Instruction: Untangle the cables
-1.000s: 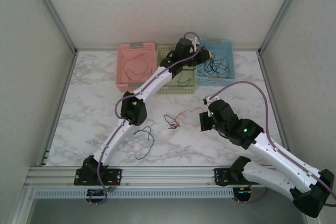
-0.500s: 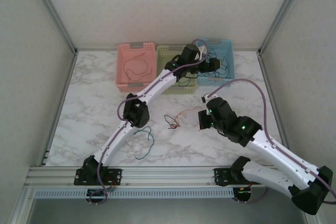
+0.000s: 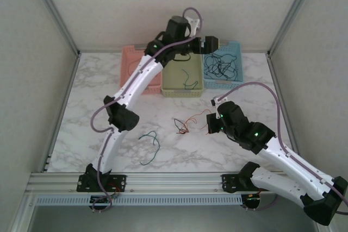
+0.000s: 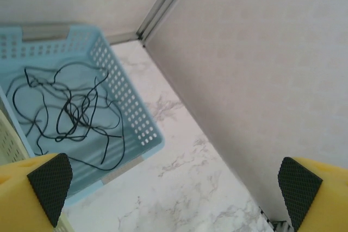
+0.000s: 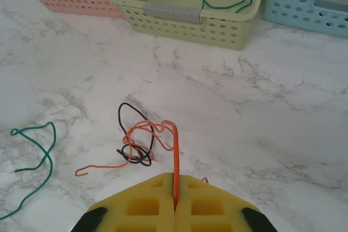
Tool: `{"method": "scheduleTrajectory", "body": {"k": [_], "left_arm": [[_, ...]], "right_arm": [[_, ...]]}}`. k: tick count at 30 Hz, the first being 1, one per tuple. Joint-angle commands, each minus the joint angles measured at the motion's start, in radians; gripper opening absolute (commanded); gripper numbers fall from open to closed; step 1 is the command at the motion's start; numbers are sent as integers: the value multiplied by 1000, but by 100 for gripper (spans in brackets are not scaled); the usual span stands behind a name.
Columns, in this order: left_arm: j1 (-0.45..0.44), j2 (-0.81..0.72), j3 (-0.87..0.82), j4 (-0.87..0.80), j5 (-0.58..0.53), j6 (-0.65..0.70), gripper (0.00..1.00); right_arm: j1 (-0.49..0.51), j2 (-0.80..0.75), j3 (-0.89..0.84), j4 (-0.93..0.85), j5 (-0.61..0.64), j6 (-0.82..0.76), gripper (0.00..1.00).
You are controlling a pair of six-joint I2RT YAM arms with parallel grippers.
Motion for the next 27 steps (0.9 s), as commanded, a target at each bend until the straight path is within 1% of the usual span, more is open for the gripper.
{"method": "scheduleTrajectory", "body": {"k": [1,3,5,6,7,10,12,13,16,20,25,27], "left_arm": [[-1,-78,6,-160,-18,85,97],[3,-147,-25,-231,-38,121,93],[6,-264,-142,-263,-79,149,90],[6,-360,-261,-240,-109,157,90],[9,-473,-420,-179,-129,157,90],[47,-802,-898,70,-133,98,95],[64,-976,-1120,147,-149,70,96],[65,-1047,-1209,156,-165,60,96],[64,-1209,-1436,172,-179,28,95],[66,-1389,-1653,164,-230,-16,95],[66,-1543,-1859,175,-179,-93,92],[66,-1596,-1910,196,-145,-111,92]], "right_arm": [[-1,-25,34,35,31,-10,0],[-3,-24,55,50,32,-5,0],[-22,10,134,36,28,11,0],[-29,35,185,20,19,13,0],[-33,67,243,5,12,14,0],[-33,137,361,5,-21,25,0],[-34,178,409,28,-60,31,0],[-34,201,438,33,-81,35,0],[-34,263,523,39,-128,34,0],[-34,310,581,56,-160,34,0],[-34,347,615,77,-221,62,0],[-34,361,629,84,-255,79,0]]}}
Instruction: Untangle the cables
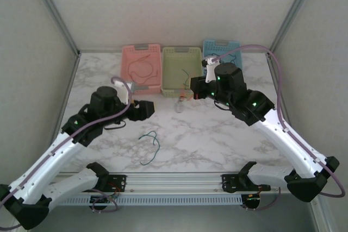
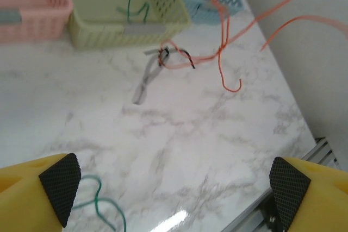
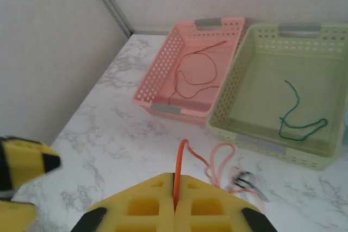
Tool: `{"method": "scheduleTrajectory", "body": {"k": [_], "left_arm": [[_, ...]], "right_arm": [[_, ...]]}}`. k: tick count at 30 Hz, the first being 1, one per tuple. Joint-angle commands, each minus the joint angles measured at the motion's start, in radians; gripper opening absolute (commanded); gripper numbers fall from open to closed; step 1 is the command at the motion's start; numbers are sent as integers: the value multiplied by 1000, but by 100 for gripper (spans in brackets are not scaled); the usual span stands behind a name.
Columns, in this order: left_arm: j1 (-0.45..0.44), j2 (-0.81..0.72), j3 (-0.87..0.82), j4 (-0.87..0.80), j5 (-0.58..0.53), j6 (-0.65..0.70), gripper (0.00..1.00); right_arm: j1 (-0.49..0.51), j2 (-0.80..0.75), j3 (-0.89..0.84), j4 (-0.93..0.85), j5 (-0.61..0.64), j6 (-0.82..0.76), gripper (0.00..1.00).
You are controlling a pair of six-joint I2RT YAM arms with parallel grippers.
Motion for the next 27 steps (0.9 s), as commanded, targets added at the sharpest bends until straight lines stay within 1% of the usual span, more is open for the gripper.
{"method": "scheduleTrajectory", "body": {"k": [1,4,6,9,13,17,20,23,27], "left_arm": [[1,-94,-63,58,50,-65,92],[1,-134,-91,78,92,-66,92],[0,-129,-91,94,120,-59,90],[-4,-109,-88,123,125,-53,89],[-14,-69,-91,183,147,-28,87],[-39,-34,-115,239,163,-25,86],[-59,-43,-150,290,141,-26,88],[-65,-57,-184,328,110,-23,94],[-66,-43,-195,358,114,-26,99]], "right_arm": [[-3,22,55,39,-83,39,0],[-3,46,77,43,-140,63,0],[-3,62,94,48,-191,72,0],[-3,83,119,50,-258,79,0],[-3,90,135,50,-288,91,0],[-3,97,185,30,-297,97,0],[-3,103,228,22,-305,105,0],[-3,114,268,20,-308,115,0],[-3,137,319,40,-345,154,0]]}}
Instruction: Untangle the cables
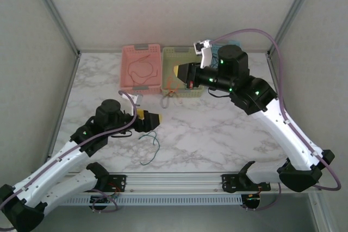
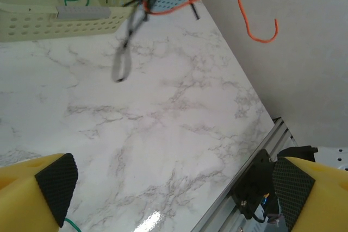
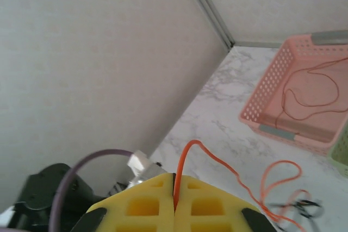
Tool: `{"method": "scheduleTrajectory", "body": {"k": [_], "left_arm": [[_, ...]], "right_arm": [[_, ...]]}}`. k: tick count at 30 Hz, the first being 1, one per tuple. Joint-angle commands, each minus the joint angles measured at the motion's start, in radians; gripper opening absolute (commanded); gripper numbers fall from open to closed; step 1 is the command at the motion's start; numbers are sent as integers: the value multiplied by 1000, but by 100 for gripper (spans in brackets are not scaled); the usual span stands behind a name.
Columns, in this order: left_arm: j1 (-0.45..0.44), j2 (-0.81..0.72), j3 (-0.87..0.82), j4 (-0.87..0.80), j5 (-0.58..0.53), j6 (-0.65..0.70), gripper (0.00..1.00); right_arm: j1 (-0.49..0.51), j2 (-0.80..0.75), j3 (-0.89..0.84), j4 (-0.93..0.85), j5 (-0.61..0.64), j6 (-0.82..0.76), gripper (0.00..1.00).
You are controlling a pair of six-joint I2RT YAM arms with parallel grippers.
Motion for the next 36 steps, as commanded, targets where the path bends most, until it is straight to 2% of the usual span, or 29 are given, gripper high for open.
{"method": "scheduleTrajectory", "body": {"k": [1,5,8,17,23,30,36], "left_arm": [[-8,4,-8,89,-8,9,99],[-8,33,-8,89,-24,26,98],[-8,48,-21,91,-40,35,92],[-9,47,-67,146,-45,23,84],[-12,73,-97,301,-17,12,88],[-35,63,-107,329,-30,52,93],[-36,32,-121,336,-66,46,77]], "right_arm": [[-3,32,64,23,-62,52,0],[-3,50,85,61,-124,103,0],[-3,55,94,73,-148,116,0],[-3,59,141,48,-162,108,0],[-3,62,165,45,-166,111,0],[-3,78,181,60,-202,139,0],[-3,81,186,55,-218,125,0]]}}
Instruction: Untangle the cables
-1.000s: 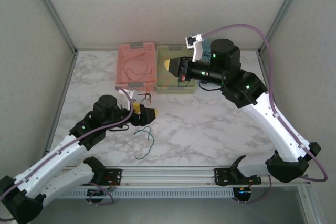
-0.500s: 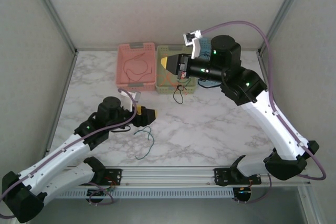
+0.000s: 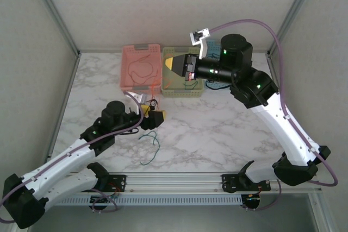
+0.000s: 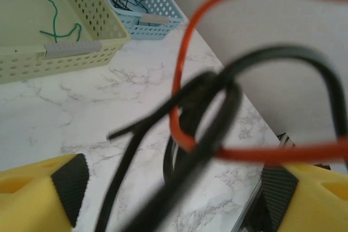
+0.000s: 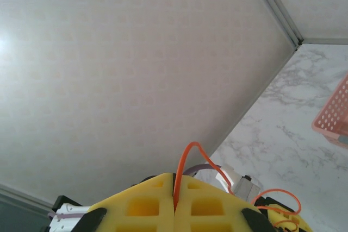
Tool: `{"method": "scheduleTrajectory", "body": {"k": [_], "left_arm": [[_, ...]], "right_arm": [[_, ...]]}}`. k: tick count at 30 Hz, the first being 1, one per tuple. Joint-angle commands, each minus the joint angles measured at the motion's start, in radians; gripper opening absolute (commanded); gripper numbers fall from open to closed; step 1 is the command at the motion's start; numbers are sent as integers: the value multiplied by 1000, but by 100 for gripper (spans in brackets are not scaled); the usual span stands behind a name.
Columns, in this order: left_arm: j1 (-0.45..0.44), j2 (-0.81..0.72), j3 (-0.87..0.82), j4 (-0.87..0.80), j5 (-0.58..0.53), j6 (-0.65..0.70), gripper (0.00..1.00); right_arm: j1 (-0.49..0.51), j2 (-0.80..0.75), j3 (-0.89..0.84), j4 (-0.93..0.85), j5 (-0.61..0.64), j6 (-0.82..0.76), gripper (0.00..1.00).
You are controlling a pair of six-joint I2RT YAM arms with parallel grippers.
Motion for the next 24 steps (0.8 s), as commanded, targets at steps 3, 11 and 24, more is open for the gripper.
{"method": "scheduleTrajectory", "body": {"k": [3,11,24], "left_arm": [[-8,-42,-19,34,-32,8,64],[-7,-42,-20,3,-34,3,17],[-8,-23,-26,-11,-68,3,86]], "right_arm": [[-3,9,39,15,-31,-5,0],[-3,-2,36,7,-5,-23,0],[-3,-6,28,25,-29,-1,0]]}}
